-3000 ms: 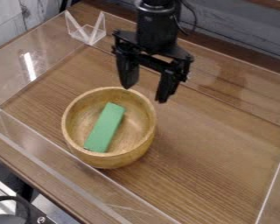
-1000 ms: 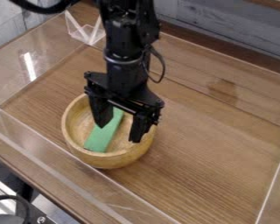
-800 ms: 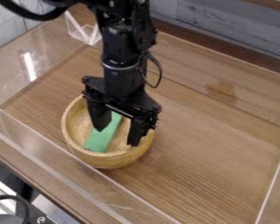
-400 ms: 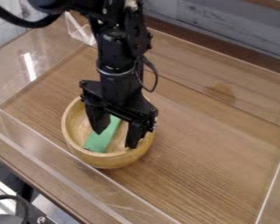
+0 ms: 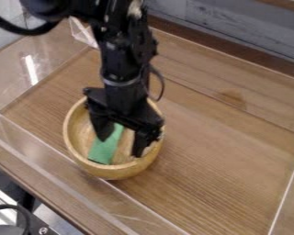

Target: Remove the green block from inside the brown bowl and put it on the table

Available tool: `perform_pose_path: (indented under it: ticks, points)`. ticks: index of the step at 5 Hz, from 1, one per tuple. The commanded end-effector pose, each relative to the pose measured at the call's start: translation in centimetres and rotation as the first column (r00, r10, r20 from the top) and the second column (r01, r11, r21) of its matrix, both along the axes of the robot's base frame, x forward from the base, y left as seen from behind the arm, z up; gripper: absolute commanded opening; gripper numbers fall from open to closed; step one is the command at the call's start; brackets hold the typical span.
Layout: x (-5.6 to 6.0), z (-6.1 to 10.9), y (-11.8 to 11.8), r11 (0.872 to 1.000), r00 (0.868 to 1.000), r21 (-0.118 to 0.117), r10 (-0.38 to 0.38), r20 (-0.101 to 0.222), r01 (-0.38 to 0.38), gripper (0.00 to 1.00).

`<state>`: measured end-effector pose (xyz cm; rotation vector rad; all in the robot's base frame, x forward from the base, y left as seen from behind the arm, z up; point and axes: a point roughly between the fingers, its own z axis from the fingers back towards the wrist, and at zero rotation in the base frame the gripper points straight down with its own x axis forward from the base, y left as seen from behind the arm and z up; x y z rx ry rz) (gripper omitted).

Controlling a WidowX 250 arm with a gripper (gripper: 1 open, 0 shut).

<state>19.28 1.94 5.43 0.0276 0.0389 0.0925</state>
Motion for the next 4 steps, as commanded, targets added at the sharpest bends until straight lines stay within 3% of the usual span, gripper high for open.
perform_pose_path:
  ticks: [1, 2, 4]
  points:
    - [0.46, -0.03, 0.12, 1.0, 0.999, 0.01, -0.004, 0.037, 0.004, 1.0]
    - [0.5, -0.41, 0.18, 1.0, 0.999, 0.016, 0.009, 0.036, -0.01, 1.0]
    - [0.69, -0.86, 0.32, 1.0, 0.999, 0.007, 0.011, 0.044, -0.011, 1.0]
